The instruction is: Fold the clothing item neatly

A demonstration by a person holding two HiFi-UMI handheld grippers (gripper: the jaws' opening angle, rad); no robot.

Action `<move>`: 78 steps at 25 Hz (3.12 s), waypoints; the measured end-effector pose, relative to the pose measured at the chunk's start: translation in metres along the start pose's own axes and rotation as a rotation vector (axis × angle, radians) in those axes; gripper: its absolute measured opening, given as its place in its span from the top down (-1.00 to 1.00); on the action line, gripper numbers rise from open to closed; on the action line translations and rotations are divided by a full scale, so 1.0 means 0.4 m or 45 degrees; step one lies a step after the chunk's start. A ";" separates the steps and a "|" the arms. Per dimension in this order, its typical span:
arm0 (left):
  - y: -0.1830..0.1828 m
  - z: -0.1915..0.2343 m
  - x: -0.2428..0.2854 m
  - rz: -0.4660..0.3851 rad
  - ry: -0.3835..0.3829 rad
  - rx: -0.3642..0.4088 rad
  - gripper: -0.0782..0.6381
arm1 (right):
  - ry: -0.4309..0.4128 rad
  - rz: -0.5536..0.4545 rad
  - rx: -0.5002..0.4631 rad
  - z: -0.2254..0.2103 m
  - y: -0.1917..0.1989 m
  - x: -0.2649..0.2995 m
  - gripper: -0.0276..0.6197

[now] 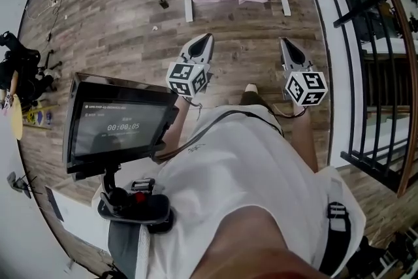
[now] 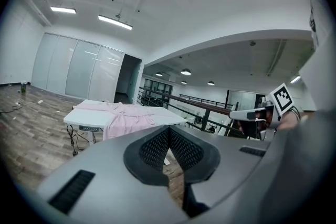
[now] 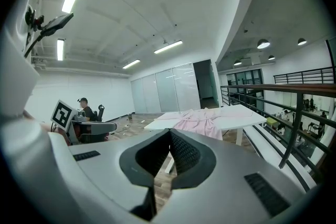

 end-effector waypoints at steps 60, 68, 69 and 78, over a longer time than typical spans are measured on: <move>-0.135 0.422 0.785 -0.054 -0.137 0.045 0.78 | -0.144 0.037 -0.119 -0.411 -0.116 0.857 0.91; -0.176 0.462 0.834 -0.062 -0.075 0.081 0.78 | -0.077 -0.017 -0.104 -0.419 -0.135 0.896 0.91; -0.180 0.465 0.839 -0.066 -0.066 0.083 0.78 | -0.067 -0.021 -0.105 -0.419 -0.135 0.897 0.91; -0.208 0.679 0.925 -0.031 0.007 0.051 0.78 | 0.022 0.014 -0.094 -0.372 -0.124 1.083 0.91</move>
Point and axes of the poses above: the fingertips, and each gripper's own axes: x forward along the fingers, z to its left, y out of its underside, the point moved 10 cm from there along -x, backward along the fingers, and after that the axes turned 10 degrees about -z, right-handed, at the moved point
